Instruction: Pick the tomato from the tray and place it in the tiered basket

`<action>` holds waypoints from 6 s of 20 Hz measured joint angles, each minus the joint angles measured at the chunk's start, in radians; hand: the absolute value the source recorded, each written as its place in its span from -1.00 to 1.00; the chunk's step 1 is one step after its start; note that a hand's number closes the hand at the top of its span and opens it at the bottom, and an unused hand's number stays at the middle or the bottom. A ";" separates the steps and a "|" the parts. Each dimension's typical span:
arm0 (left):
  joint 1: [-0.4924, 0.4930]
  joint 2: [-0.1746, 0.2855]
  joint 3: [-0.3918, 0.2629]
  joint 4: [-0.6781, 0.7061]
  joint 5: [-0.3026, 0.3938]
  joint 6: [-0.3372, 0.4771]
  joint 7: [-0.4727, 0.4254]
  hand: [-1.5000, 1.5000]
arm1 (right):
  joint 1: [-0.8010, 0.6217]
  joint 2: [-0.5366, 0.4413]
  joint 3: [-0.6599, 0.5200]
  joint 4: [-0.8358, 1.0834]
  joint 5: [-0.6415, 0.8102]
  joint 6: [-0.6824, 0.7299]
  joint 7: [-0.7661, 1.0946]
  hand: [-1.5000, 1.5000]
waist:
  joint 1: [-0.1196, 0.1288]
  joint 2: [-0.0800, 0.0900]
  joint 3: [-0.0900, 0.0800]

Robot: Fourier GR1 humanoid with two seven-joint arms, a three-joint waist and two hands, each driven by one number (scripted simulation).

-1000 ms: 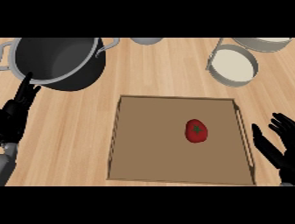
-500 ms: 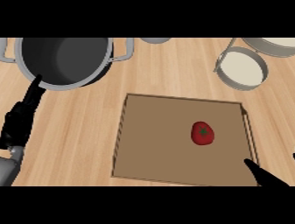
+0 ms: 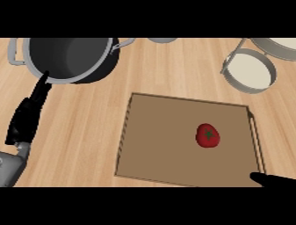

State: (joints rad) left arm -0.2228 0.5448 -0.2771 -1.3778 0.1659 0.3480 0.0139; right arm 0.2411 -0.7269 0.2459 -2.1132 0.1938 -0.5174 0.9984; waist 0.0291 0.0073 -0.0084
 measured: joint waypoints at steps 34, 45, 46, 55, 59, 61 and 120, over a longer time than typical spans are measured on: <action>0.037 -0.021 0.063 -0.026 -0.029 -0.035 0.011 0.00 | -0.504 0.223 0.236 0.410 0.122 0.263 0.252 -1.00 | -0.025 -0.011 0.005; 0.071 -0.024 0.076 -0.059 -0.047 -0.038 0.021 0.00 | -0.500 0.353 0.204 0.479 0.208 0.312 0.250 -1.00 | -0.030 -0.013 0.005; 0.067 -0.029 0.074 -0.059 -0.052 -0.034 0.028 0.00 | -0.492 0.368 0.205 0.477 0.220 0.314 0.249 -1.00 | -0.033 -0.013 0.005; 0.069 -0.048 0.083 -0.060 -0.071 -0.039 0.024 0.00 | -0.478 0.473 0.165 0.521 0.304 0.344 0.249 -1.00 | -0.032 -0.011 0.007; 0.050 -0.065 0.085 -0.045 -0.087 -0.038 0.017 0.00 | -0.507 0.518 0.137 0.572 0.312 0.361 0.241 -1.00 | -0.030 -0.009 0.008; 0.061 -0.062 0.091 -0.058 -0.087 -0.045 0.021 0.00 | -0.509 0.523 0.113 0.584 0.307 0.371 0.230 -1.00 | -0.028 -0.009 0.008; 0.068 -0.154 0.205 -0.069 -0.201 -0.148 0.045 0.00 | -1.003 0.335 -0.231 0.349 0.285 0.831 -0.456 1.00 | -0.021 -0.006 0.009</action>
State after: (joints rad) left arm -0.1553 0.3904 -0.0725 -1.4465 -0.0347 0.1999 0.0589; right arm -0.7624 -0.3924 0.0146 -1.7641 0.4793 0.3135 0.5426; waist 0.0083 0.0011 0.0002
